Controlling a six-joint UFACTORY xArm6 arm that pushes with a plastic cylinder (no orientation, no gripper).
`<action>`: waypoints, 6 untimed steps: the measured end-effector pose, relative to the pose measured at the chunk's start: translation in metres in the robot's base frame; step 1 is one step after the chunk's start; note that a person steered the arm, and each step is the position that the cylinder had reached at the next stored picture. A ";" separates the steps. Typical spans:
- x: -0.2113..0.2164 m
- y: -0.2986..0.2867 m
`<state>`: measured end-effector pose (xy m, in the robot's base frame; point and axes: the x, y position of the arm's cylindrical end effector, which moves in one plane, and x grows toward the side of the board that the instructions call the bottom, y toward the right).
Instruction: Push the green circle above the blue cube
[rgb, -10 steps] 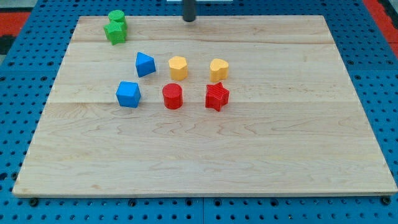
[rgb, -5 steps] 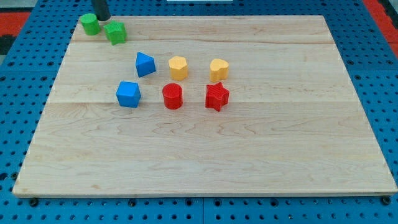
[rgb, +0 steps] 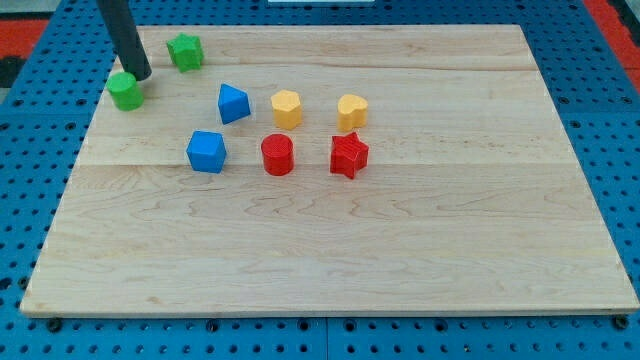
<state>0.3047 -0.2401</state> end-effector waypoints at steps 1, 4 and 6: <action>-0.009 -0.026; 0.045 -0.009; 0.070 -0.008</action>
<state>0.3746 -0.2477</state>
